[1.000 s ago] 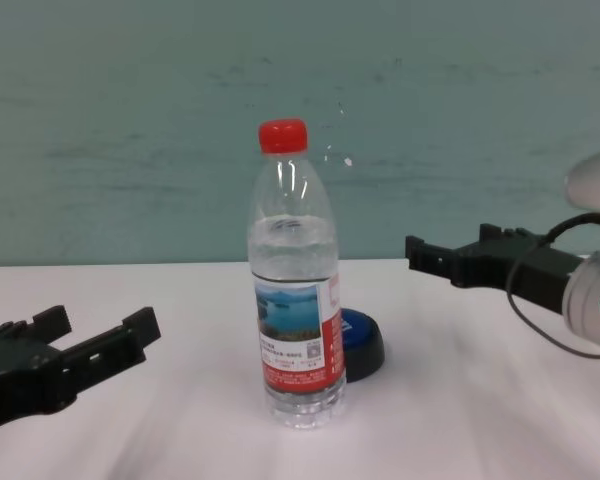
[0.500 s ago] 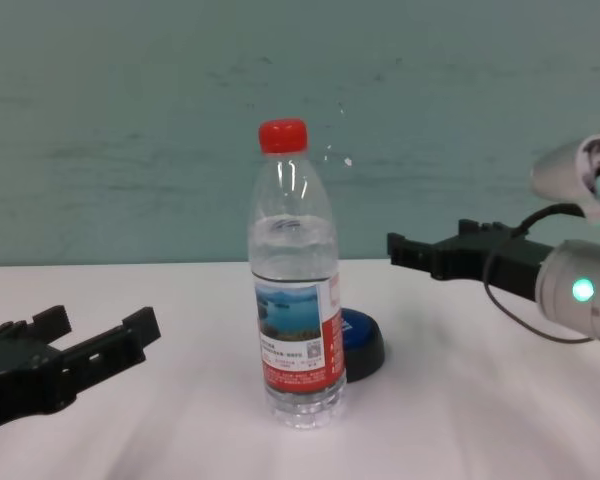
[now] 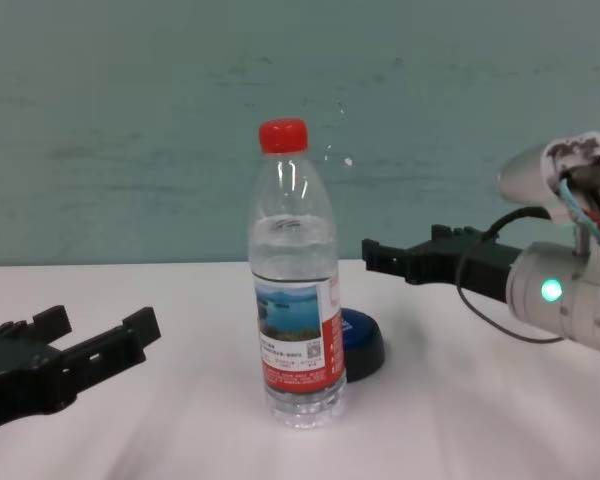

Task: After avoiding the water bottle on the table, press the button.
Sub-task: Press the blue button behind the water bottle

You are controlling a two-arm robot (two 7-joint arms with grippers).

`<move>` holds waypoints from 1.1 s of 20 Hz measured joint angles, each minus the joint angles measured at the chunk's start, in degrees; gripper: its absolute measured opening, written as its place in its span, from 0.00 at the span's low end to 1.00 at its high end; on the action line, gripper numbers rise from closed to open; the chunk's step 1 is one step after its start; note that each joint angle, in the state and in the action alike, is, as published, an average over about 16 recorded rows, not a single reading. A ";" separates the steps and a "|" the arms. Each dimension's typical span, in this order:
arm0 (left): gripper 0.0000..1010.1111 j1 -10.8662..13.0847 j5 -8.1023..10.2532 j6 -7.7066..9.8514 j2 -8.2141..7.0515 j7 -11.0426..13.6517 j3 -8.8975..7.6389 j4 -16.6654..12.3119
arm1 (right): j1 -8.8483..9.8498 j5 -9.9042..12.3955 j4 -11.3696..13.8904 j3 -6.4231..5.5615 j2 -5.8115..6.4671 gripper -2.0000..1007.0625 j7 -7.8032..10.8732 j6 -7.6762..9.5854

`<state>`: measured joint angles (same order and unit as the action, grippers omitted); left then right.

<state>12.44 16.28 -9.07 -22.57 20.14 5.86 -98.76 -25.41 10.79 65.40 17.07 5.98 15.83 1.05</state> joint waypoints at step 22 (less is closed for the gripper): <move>1.00 0.00 0.00 0.00 0.00 0.00 0.00 0.00 | -5.17 -0.36 -8.99 1.90 -1.85 1.00 1.60 -0.45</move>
<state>12.44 16.28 -9.07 -22.57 20.14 5.86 -98.76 -30.57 10.43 56.41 18.97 4.13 17.43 0.59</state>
